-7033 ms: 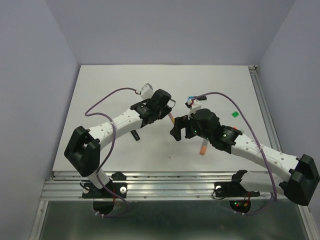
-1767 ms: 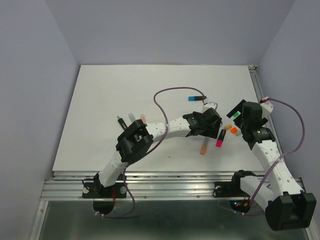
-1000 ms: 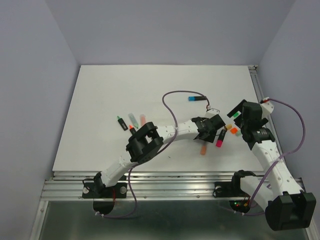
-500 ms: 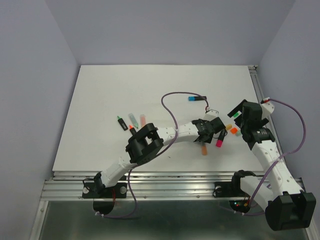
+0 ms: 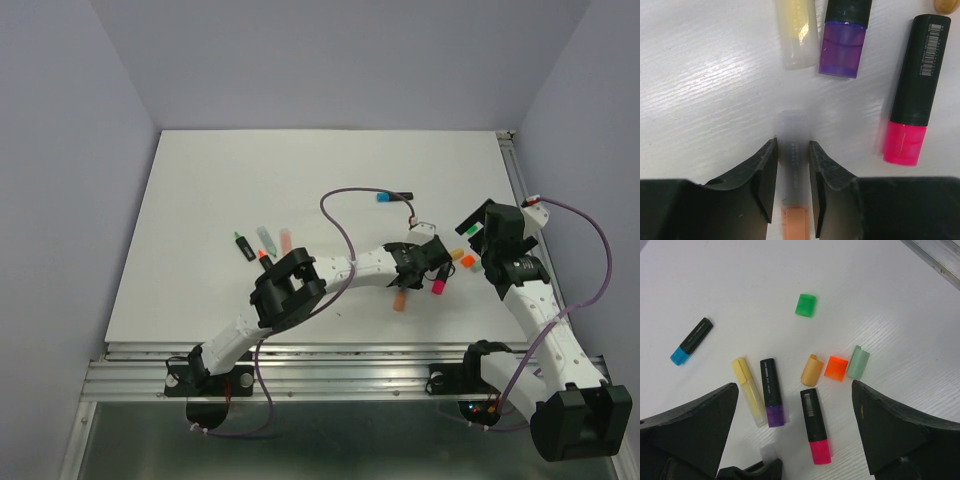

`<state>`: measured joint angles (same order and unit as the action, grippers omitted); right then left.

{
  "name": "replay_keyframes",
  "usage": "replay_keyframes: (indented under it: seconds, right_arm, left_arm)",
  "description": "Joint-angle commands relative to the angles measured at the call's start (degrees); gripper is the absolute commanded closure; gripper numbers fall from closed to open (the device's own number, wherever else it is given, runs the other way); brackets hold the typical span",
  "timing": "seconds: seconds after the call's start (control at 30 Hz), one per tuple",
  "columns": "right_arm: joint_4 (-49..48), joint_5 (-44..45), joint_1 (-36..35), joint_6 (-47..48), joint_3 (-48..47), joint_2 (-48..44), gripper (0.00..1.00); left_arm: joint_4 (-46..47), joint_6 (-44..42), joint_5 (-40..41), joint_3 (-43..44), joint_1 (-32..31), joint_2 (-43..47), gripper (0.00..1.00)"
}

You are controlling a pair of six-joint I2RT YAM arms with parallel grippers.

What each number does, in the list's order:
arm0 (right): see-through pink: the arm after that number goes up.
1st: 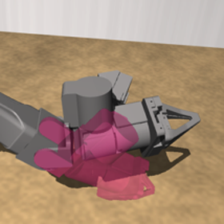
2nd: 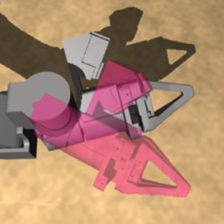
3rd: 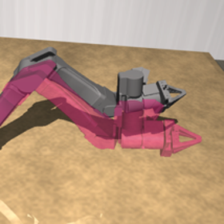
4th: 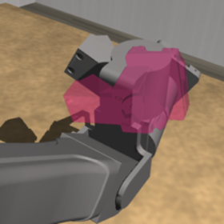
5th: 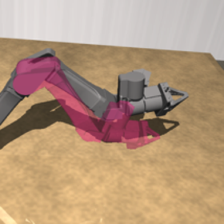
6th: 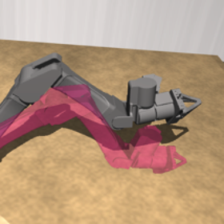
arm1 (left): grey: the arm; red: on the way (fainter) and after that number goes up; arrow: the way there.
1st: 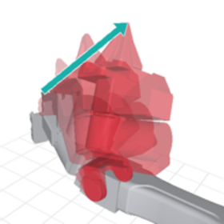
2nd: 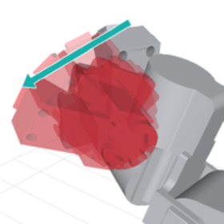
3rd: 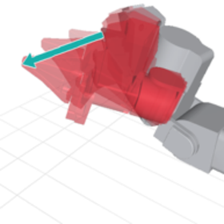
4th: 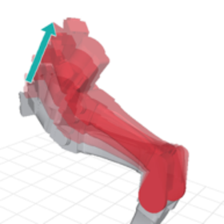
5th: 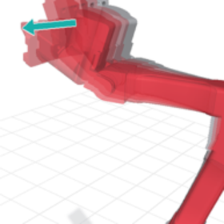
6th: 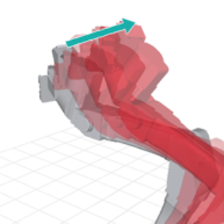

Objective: Open the pen caps

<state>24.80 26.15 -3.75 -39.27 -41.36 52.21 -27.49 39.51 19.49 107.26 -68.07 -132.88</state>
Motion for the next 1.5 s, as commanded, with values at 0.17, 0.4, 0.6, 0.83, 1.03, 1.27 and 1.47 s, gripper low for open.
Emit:
replay_keyframes:
  seconds: [0.17,0.4,0.6,0.83,1.03,1.27,1.47]
  right_arm:
    - [-6.07,-5.13,0.32,3.05,1.99,-1.84,0.00]
    - [-13.89,-21.04,0.32,8.24,5.68,-3.87,0.00]
    - [-12.67,-37.46,0.15,12.63,5.15,-3.69,0.00]
    - [-14.60,-51.65,-10.46,10.88,7.44,-6.85,0.00]
    - [-25.92,-46.75,-31.39,6.48,8.41,-3.27,0.00]
    - [-27.17,-37.76,-38.52,7.98,3.49,7.71,0.00]
    - [-32.43,-34.06,-41.25,8.06,2.34,12.13,0.00]
  left_arm:
    - [-3.54,6.37,8.36,-9.60,-0.75,9.99,1.00]
    - [5.50,7.51,13.38,-25.77,2.85,30.18,1.00]
    - [14.98,9.71,12.61,-41.76,9.09,45.92,1.00]
    - [29.51,9.36,12.06,-52.33,14.37,55.80,1.00]
    - [29.77,9.97,11.19,-51.72,14.37,55.01,1.00]
    - [30.21,12.43,7.94,-52.33,14.37,53.60,1.00]
    - [30.65,14.02,5.30,-52.77,14.28,53.16,1.00]
